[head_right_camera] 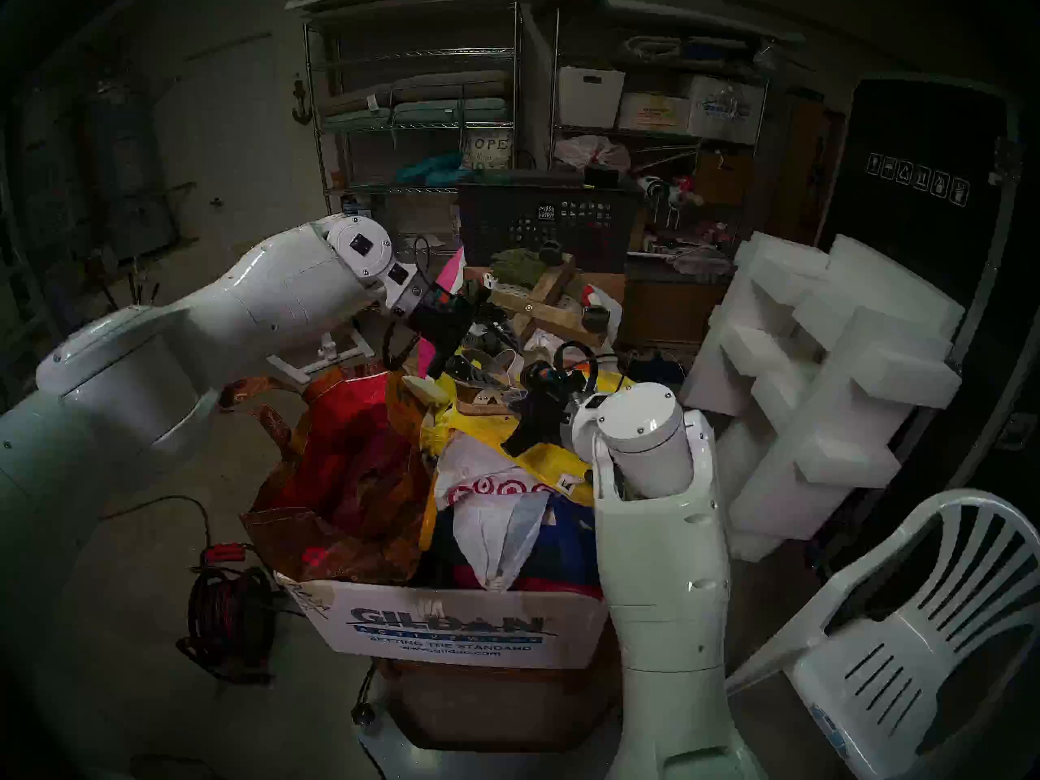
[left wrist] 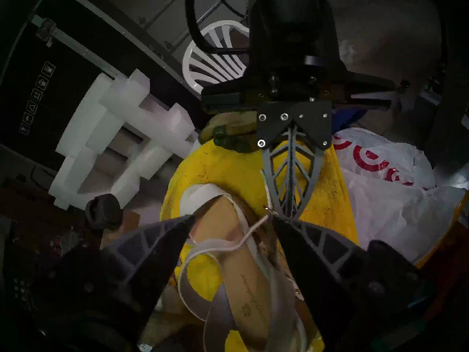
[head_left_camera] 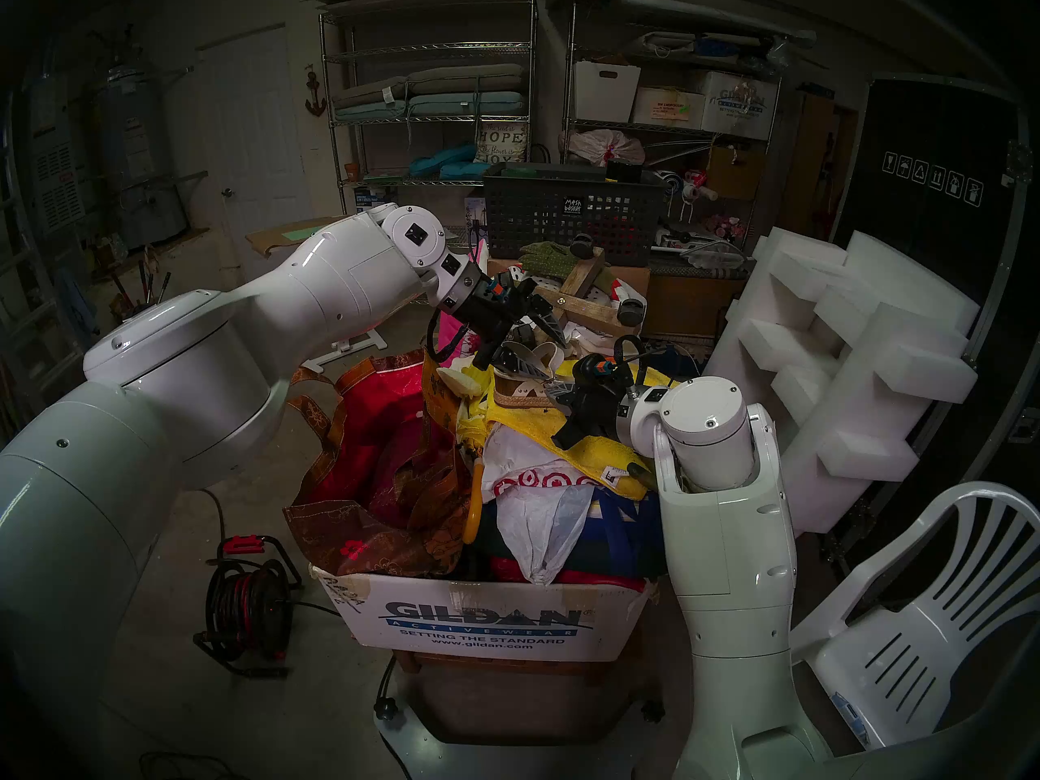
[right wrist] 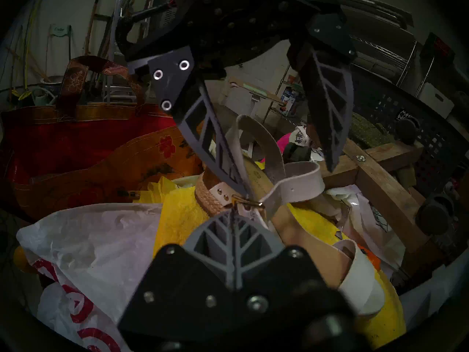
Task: Unbuckle a shoe
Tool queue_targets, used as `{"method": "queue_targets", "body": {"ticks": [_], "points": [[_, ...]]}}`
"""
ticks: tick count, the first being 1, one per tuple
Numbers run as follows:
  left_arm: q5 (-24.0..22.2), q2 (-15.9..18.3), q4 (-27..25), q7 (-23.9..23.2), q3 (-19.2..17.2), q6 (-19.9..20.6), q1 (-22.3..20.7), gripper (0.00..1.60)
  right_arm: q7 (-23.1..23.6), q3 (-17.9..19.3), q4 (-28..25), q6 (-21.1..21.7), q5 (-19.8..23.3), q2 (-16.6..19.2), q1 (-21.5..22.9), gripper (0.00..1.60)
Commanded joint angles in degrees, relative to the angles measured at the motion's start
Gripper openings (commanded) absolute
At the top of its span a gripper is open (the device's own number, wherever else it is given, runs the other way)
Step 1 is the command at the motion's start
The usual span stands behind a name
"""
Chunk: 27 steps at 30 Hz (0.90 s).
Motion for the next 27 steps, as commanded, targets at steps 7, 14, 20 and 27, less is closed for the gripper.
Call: {"method": "queue_targets", "body": {"ticks": [7, 14, 20, 27], "points": [[-2.8, -0.7, 1.2, -5.1, 2.9, -1.6, -2.7, 1.25, 0.1, -0.2, -1.2, 0.1, 0.4, -0.1, 0.7, 0.0], [-4.2, -1.5, 2.4, -4.2, 4.2, -1.7, -3.9, 1.22, 0.1, -0.2, -1.2, 0.1, 0.3, -0.1, 0.7, 0.0], [-5.2, -2.6, 4.3, -4.0, 4.7, -1.9, -4.6, 1.22, 0.1, -0.2, -1.2, 0.1, 0.3, -0.1, 0.7, 0.0], [-6.4, -3.2, 5.5, -3.2, 6.5, -2.6, -5.4, 1.23, 0.1, -0.2, -1.2, 0.1, 0.3, -0.1, 0.7, 0.0]]}}
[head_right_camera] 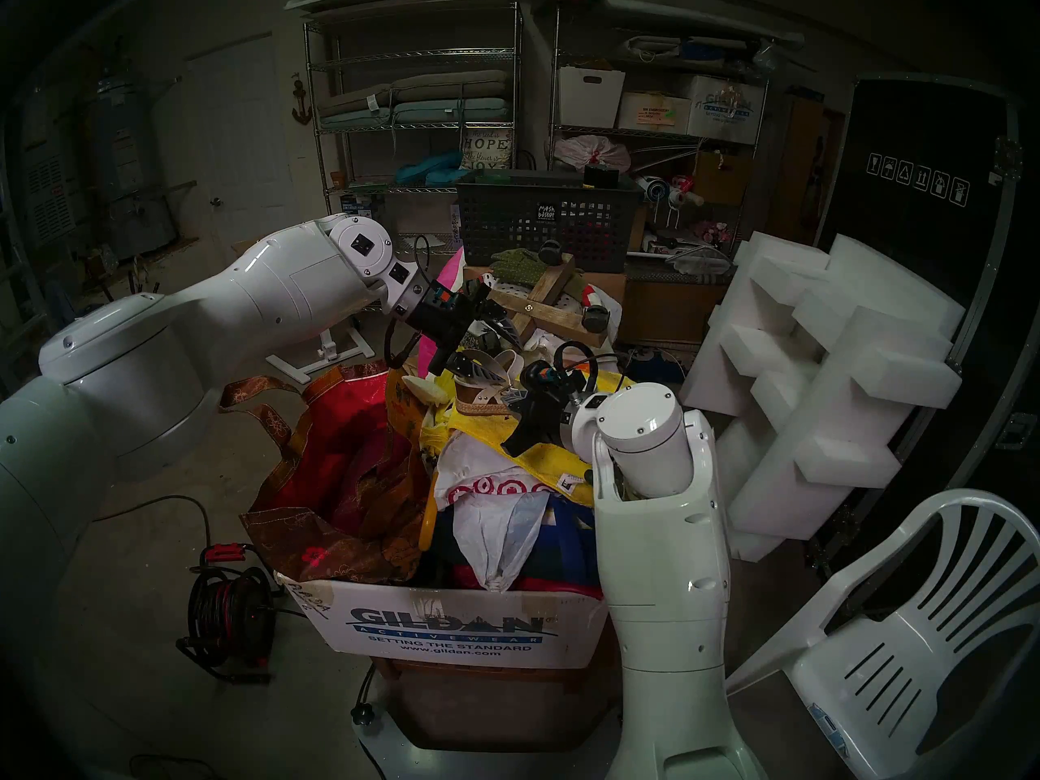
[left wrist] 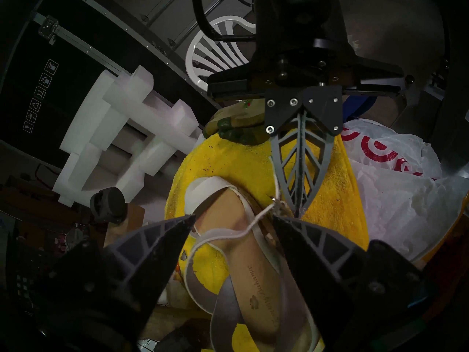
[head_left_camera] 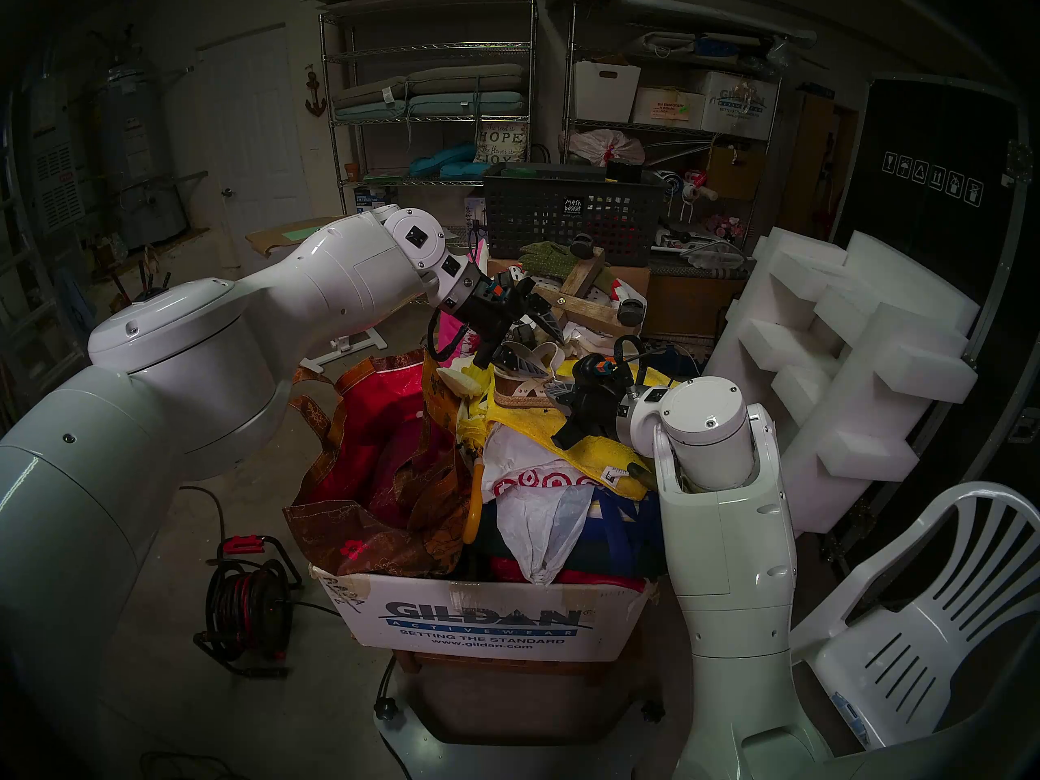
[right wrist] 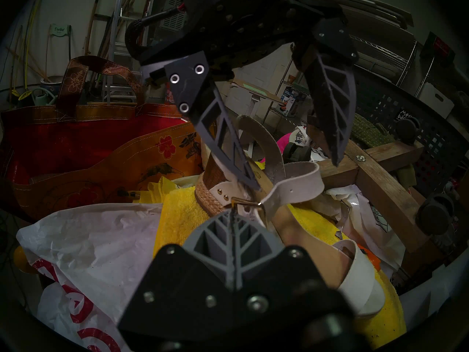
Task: Unbuckle a shoe
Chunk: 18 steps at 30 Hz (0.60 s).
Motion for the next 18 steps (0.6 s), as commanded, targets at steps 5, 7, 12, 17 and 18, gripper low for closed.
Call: {"method": "queue_targets", "body": {"ticks": [5, 7, 12, 17, 18], "points": [[-2.6, -1.5, 1.5, -5.8, 2.3, -1.1, -2.9, 1.23, 0.1, -0.2, -1.2, 0.1, 0.3, -0.1, 0.7, 0.0], [-2.9, -1.7, 1.9, -5.9, 3.0, -1.7, -2.9, 1.24, 0.1, -0.2, -1.2, 0.1, 0.4, -0.1, 0.7, 0.0], [-4.0, -1.0, 0.4, -4.2, 5.7, -1.9, -3.3, 1.25, 0.1, -0.2, -1.2, 0.1, 0.3, -0.1, 0.7, 0.0], [-5.7, 0.1, -1.0, -4.2, 6.9, -2.3, -4.0, 1.27, 0.1, -0.2, -1.1, 0.1, 0.3, -0.1, 0.7, 0.0], [-6.0, 0.2, -1.2, -4.0, 7.3, -2.4, -4.1, 1.27, 0.1, -0.2, -1.1, 0.1, 0.3, -0.1, 0.7, 0.0]]}}
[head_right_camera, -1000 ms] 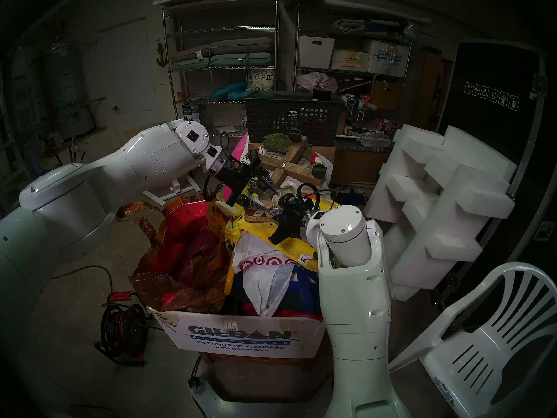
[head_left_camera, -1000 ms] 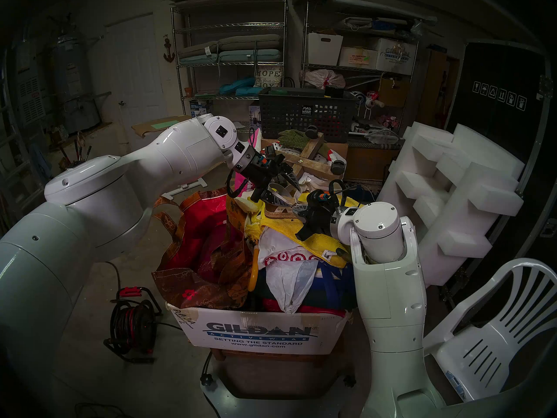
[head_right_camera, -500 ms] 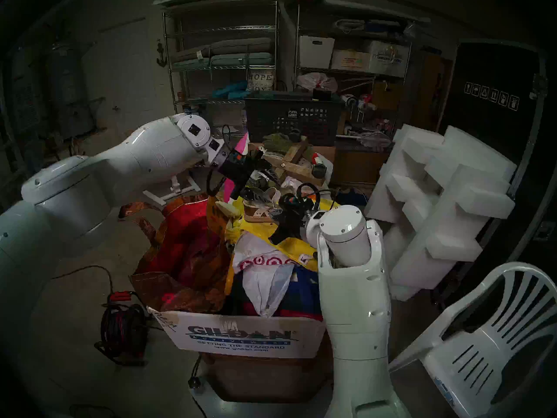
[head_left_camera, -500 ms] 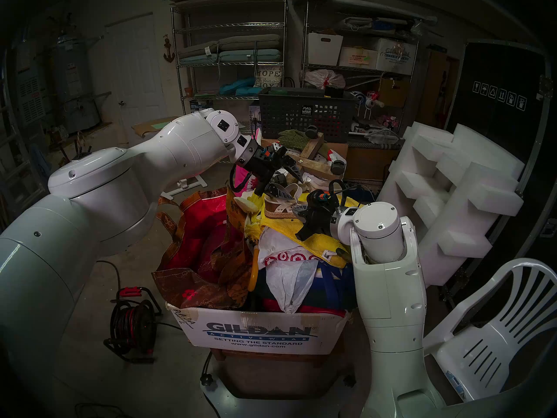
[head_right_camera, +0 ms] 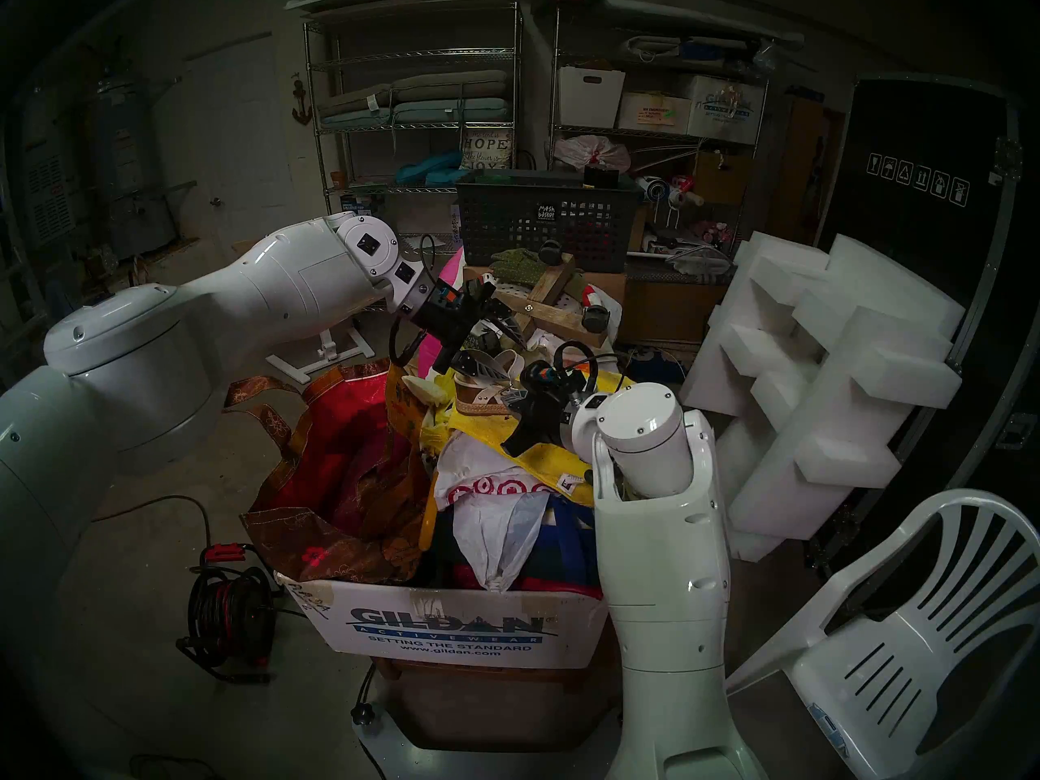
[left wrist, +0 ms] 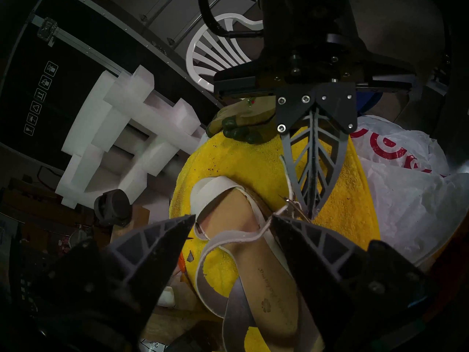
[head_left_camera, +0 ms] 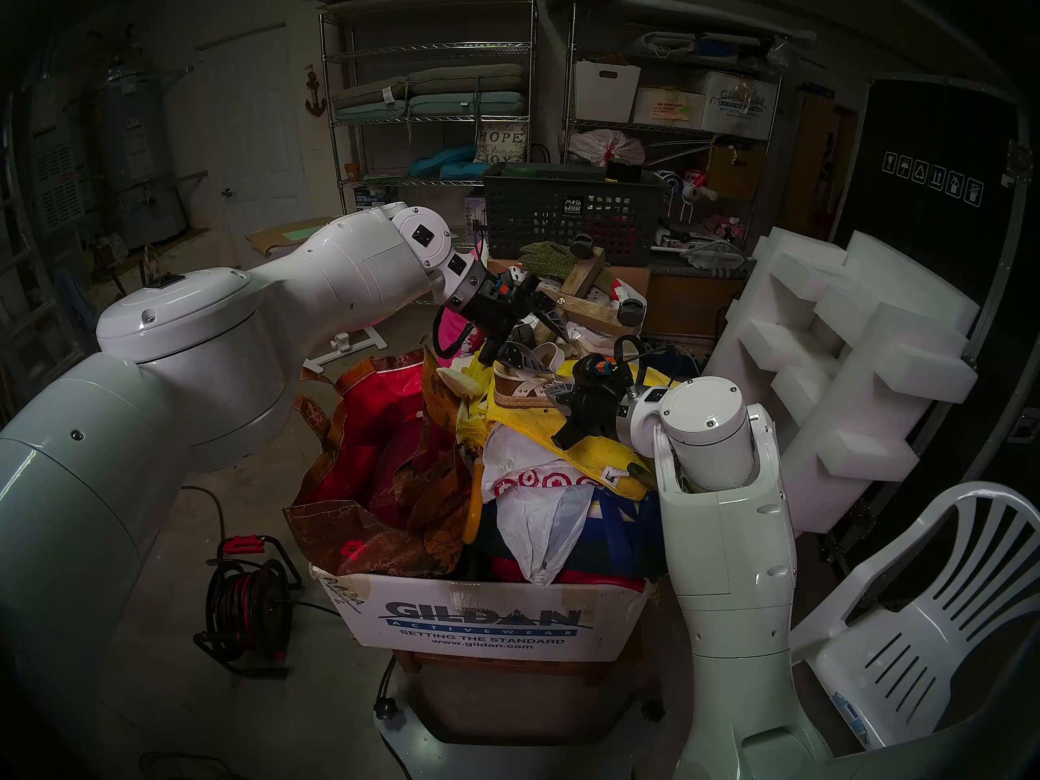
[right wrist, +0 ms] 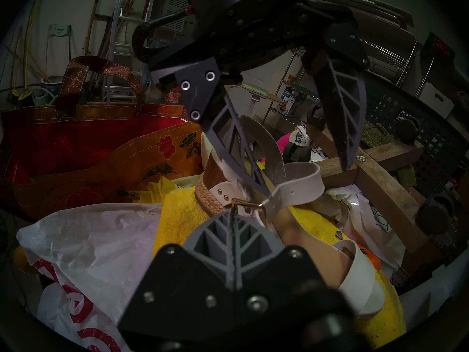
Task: Unbuckle a shoe
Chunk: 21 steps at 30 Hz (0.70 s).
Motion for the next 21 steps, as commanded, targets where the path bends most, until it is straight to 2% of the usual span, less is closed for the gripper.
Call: {"method": "queue_targets", "body": {"ticks": [1, 10, 14, 15, 16, 21], "points": [[-2.7, 1.3, -1.6, -5.9, 1.2, -0.6, -2.6, 1.27, 0.1, -0.2, -1.1, 0.1, 0.3, -0.1, 0.7, 0.0], [-5.7, 2.2, -2.7, -5.0, 4.8, -1.1, -3.5, 1.28, 0.1, -0.2, -1.2, 0.1, 0.3, -0.1, 0.7, 0.0], [-6.6, 2.3, -2.5, -5.3, 5.6, -1.4, -3.8, 1.28, 0.1, -0.2, -1.1, 0.1, 0.3, -0.1, 0.7, 0.0], [-7.1, 1.9, -1.6, -7.1, 5.0, -1.5, -3.7, 1.28, 0.1, -0.2, -1.1, 0.1, 0.4, 0.0, 0.7, 0.0], [-7.1, 2.4, -2.7, -4.9, 6.4, -1.5, -4.1, 1.27, 0.1, -0.2, -1.2, 0.1, 0.3, -0.1, 0.7, 0.0], [-8.5, 2.7, -3.2, -4.4, 8.2, -1.8, -4.5, 1.27, 0.1, -0.2, -1.2, 0.1, 0.3, -0.1, 0.7, 0.0]]}}
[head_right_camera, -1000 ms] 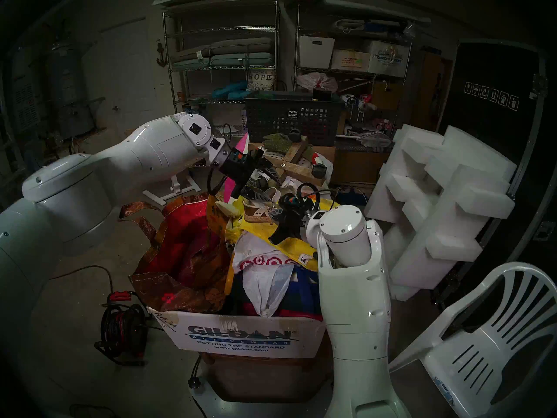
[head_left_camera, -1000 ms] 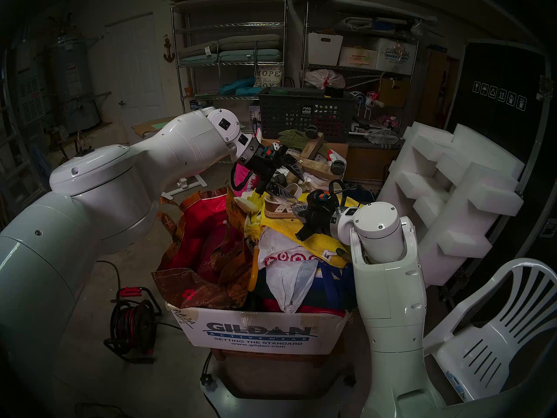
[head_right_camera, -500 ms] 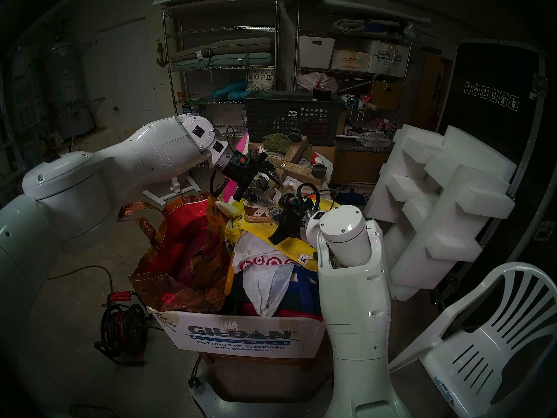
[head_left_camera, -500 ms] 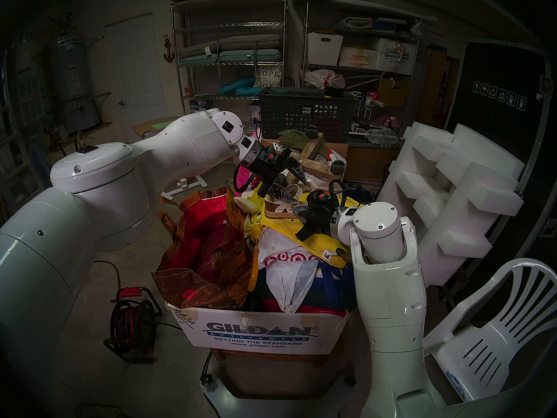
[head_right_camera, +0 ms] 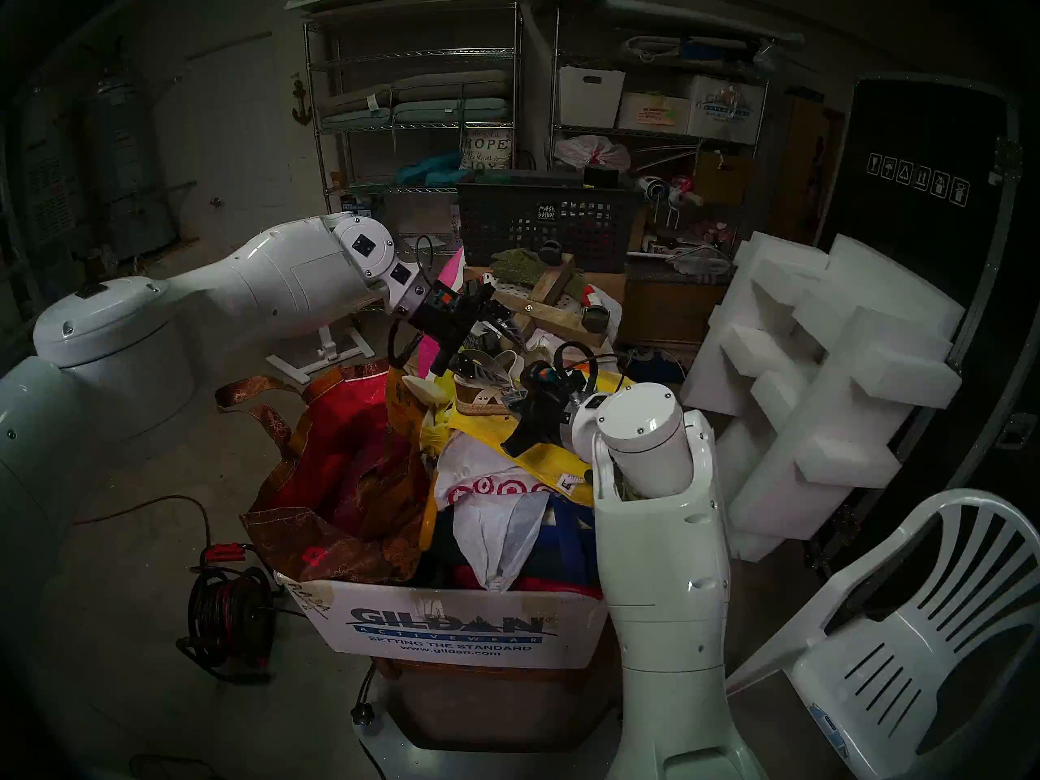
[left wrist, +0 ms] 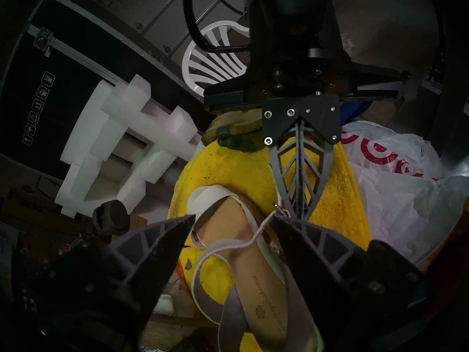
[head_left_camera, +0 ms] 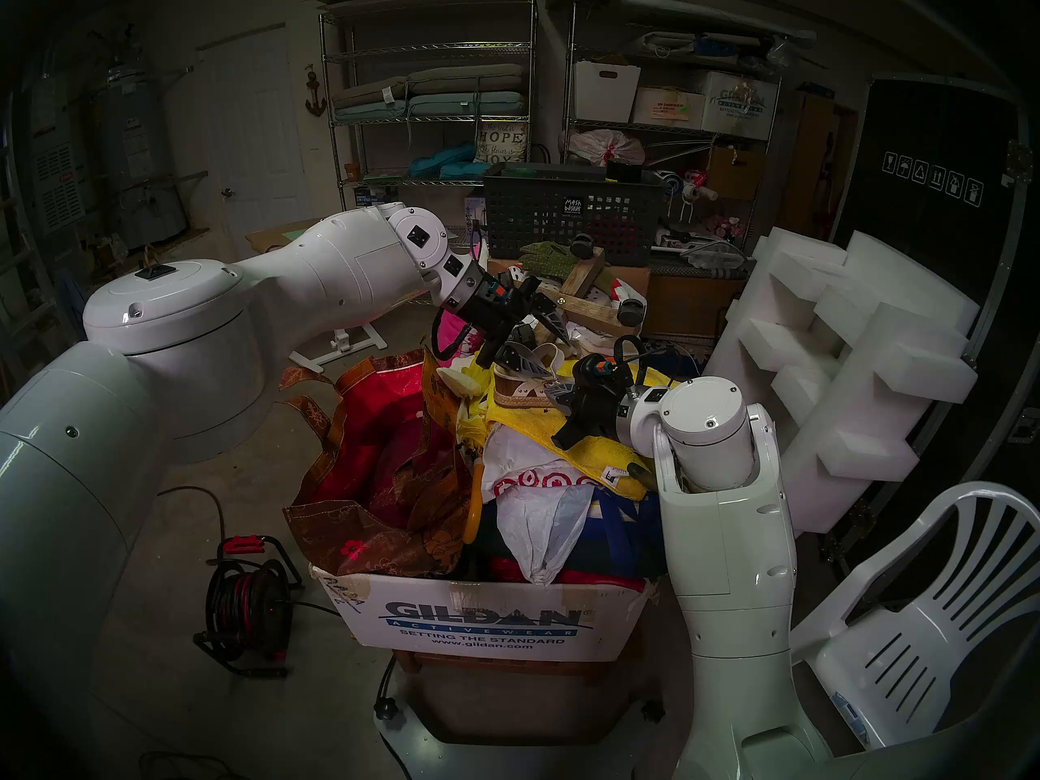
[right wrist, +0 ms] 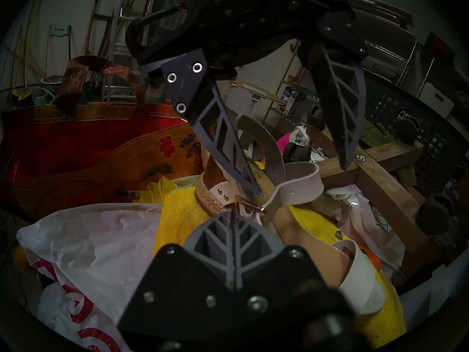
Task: Unbuckle a shoe
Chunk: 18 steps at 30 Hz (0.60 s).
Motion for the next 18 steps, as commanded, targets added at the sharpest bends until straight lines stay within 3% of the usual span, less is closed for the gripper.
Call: {"method": "queue_targets", "body": {"ticks": [1, 18], "points": [[-2.8, 0.6, -0.6, -6.0, 1.7, -0.4, -2.6, 1.27, 0.1, -0.2, -1.2, 0.1, 0.3, -0.1, 0.7, 0.0], [-7.1, 0.4, 0.3, -5.1, 7.4, -1.8, -4.4, 1.25, 0.1, -0.2, -1.2, 0.1, 0.3, -0.1, 0.7, 0.0]]}}
